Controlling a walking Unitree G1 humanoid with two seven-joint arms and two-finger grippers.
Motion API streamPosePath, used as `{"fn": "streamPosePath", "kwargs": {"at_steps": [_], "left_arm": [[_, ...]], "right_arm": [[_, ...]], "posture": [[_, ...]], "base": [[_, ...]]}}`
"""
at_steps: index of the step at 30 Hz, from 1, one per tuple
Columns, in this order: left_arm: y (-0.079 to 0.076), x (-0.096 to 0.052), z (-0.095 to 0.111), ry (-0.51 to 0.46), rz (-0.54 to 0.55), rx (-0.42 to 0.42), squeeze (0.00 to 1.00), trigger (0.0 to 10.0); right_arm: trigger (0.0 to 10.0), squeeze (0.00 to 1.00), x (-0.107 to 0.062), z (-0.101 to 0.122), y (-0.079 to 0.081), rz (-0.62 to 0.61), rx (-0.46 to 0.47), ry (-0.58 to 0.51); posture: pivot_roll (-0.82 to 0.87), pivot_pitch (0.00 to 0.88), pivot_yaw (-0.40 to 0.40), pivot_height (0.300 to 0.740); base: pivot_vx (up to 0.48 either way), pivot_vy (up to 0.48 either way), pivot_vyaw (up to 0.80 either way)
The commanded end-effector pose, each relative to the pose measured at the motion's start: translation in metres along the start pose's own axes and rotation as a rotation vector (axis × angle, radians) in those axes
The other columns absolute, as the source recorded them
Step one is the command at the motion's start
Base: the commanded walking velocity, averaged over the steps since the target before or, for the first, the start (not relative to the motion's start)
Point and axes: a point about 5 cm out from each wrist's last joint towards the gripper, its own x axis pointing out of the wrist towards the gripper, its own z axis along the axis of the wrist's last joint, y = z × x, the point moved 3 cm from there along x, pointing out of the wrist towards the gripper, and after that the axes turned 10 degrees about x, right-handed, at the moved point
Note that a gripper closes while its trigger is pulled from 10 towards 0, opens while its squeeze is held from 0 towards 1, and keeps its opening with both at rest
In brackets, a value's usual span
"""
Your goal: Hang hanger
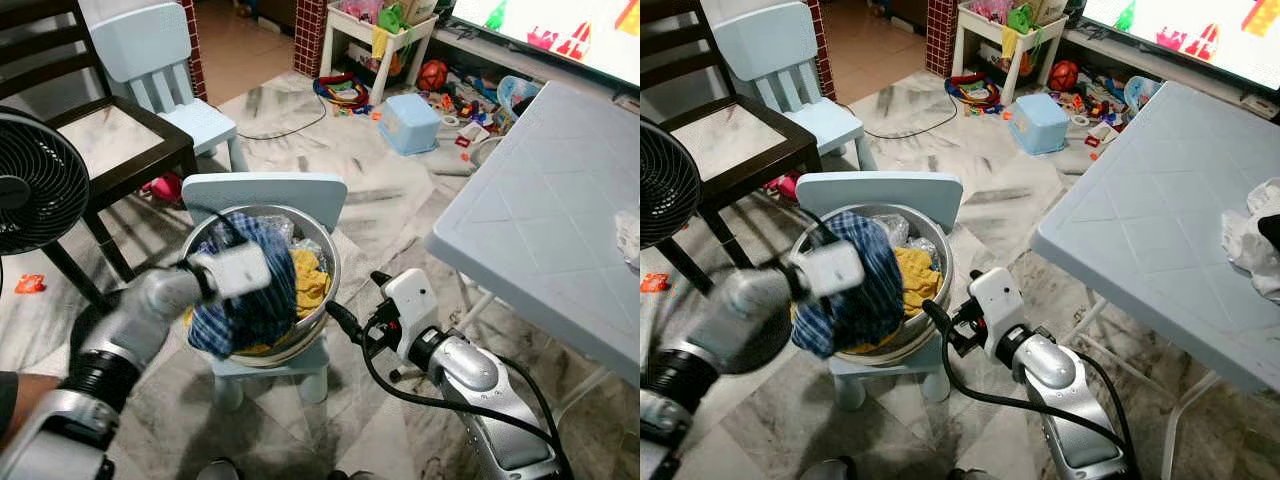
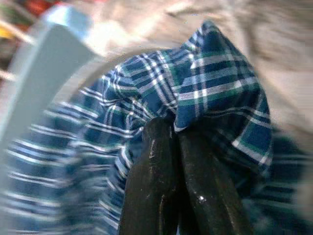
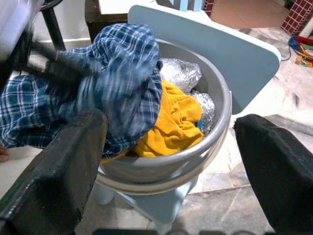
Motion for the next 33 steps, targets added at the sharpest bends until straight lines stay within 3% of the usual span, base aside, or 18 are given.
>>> {"fn": "streamPosePath", "kwargs": {"at_steps": [1,2,3,9,10,12,16,21,25,26,27,29,30,33], "left_arm": [[-0.009,-0.001,-0.004,-0.001,-0.059,-0.014,0.0,10.0],[-0.012,-0.002,-0.009,0.005,-0.072,-0.054,0.0,10.0],[-0.007,-0.003,-0.013,0.023,-0.029,-0.066,0.98,10.0],[0.012,-0.009,-0.022,0.049,0.113,-0.169,1.0,10.0],[0.022,-0.014,-0.028,0.072,0.202,-0.191,1.0,10.0],[0.021,-0.016,-0.028,0.053,0.199,-0.231,1.0,10.0],[0.024,-0.02,-0.025,0.034,0.232,-0.228,1.0,10.0],[0.042,-0.031,-0.016,-0.023,0.365,-0.325,1.0,10.0],[0.056,-0.047,-0.015,-0.054,0.599,-0.52,1.0,10.0],[0.055,-0.055,-0.017,-0.05,0.717,-0.629,1.0,10.0],[0.052,-0.059,-0.019,-0.046,0.764,-0.682,1.0,10.0],[0.045,-0.063,-0.021,-0.046,0.859,-0.822,1.0,10.0],[0.032,-0.063,-0.02,-0.052,0.921,-0.98,1.0,10.0],[0.009,-0.057,-0.013,-0.042,0.965,-1.193,1.0,10.0]], "right_arm": [[10.0,0.0,-0.005,0.004,-0.004,-0.021,-0.013,-0.007],[10.0,0.0,-0.005,0.003,-0.005,-0.022,-0.014,-0.005],[10.0,0.0,-0.005,0.003,-0.005,-0.022,-0.015,-0.003],[10.0,0.0,-0.003,0.002,-0.005,-0.021,-0.015,0.0],[10.0,0.0,-0.002,0.002,-0.003,-0.015,-0.019,0.0],[10.0,0.0,-0.002,0.002,-0.002,-0.012,-0.041,0.001],[10.0,0.0,-0.003,0.001,-0.003,-0.016,-0.049,0.002],[10.0,0.0,-0.003,-0.001,-0.003,-0.013,-0.05,0.007],[10.0,0.0,-0.002,-0.001,-0.002,-0.012,-0.05,0.005],[10.0,0.0,-0.002,-0.001,-0.002,-0.015,-0.05,0.005],[10.0,0.0,-0.003,-0.002,-0.003,-0.016,-0.05,0.005],[10.0,0.0,-0.003,-0.003,-0.003,-0.017,-0.049,0.007],[10.0,0.0,-0.003,-0.003,-0.002,-0.015,-0.049,0.009],[10.0,0.0,-0.001,-0.003,-0.001,-0.006,-0.059,0.009]], "posture": [[0.06,0.124,-0.095,0.74],[0.06,0.124,-0.096,0.74],[0.07,0.124,-0.097,0.74],[0.08,0.124,-0.098,0.74],[0.08,0.122,-0.098,0.74],[0.08,0.124,-0.1,0.74],[0.08,0.127,-0.102,0.74],[0.09,0.131,-0.106,0.74],[0.09,0.133,-0.1,0.74],[0.09,0.135,-0.1,0.74],[0.09,0.136,-0.1,0.74],[0.09,0.138,-0.101,0.74],[0.1,0.138,-0.102,0.74],[0.1,0.14,-0.101,0.74]], "base": [[0.0,0.0,0.0],[0.0,0.0,0.0],[0.0,0.0,0.0],[0.0,0.0,0.0],[0.0,0.0,0.0],[0.0,0.0,0.0],[0.0,0.0,0.0],[0.0,0.0,0.0],[0.0,0.0,0.0],[0.0,0.0,0.0],[0.0,0.0,0.0],[0.0,0.0,0.0],[0.0,0.0,0.0],[0.0,0.0,0.0]]}}
